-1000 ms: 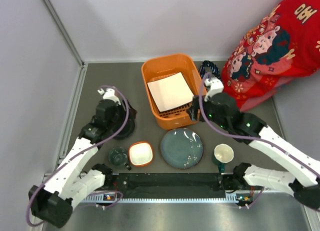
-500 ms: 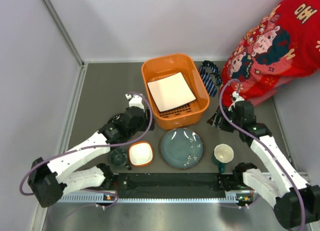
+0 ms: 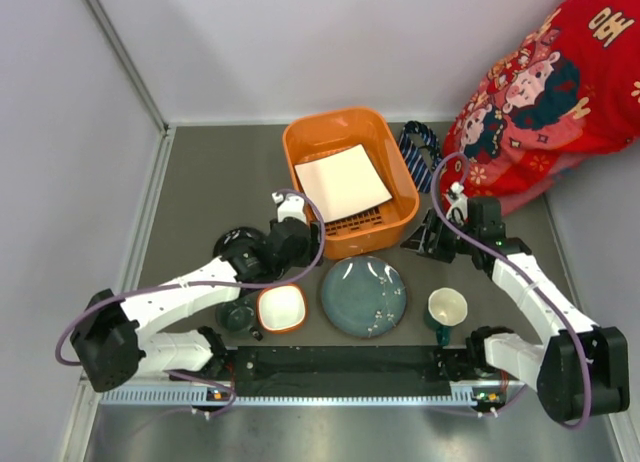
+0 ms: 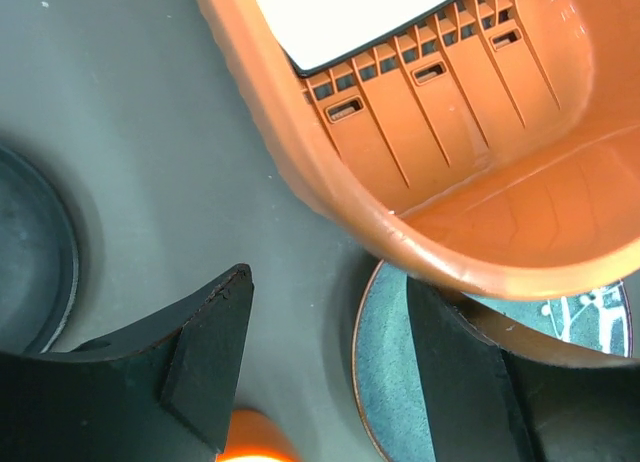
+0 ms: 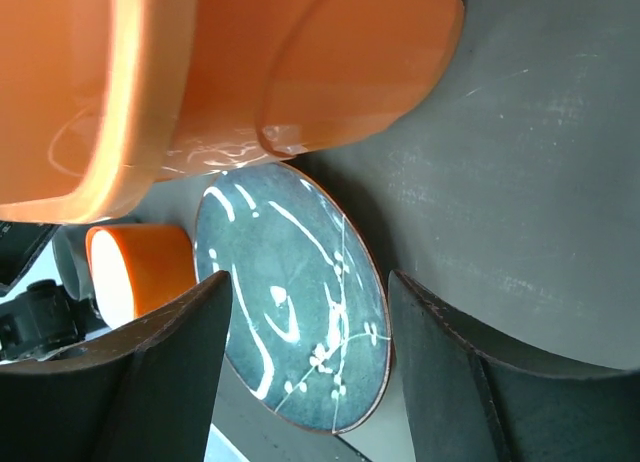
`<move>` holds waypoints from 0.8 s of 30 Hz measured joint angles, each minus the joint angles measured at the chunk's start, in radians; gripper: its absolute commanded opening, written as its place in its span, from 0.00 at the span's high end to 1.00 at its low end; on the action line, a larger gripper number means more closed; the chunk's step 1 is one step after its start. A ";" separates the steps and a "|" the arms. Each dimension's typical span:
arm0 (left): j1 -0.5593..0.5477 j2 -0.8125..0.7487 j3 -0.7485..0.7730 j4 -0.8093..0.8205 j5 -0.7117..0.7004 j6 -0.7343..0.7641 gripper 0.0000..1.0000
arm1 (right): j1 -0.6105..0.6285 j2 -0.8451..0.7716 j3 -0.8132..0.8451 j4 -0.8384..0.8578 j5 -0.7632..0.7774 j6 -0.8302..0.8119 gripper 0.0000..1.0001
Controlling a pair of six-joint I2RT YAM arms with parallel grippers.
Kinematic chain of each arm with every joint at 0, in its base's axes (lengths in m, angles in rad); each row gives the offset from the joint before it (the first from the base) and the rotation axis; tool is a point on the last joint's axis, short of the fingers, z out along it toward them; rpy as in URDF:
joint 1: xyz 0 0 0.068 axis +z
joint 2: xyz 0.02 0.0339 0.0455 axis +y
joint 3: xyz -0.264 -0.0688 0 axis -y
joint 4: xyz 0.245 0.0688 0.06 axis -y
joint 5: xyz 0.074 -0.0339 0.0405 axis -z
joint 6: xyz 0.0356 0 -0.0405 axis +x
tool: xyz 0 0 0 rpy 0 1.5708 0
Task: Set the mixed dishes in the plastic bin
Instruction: Pick up the plate at the center of the board.
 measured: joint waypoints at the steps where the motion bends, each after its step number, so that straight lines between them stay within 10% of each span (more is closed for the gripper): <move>1: -0.002 0.009 0.000 0.006 0.001 -0.003 0.32 | 0.000 0.000 -0.003 0.002 0.001 -0.001 0.37; 24: -0.031 0.209 -0.013 0.101 0.058 -0.037 0.33 | -0.003 0.104 -0.145 0.056 0.020 0.000 0.37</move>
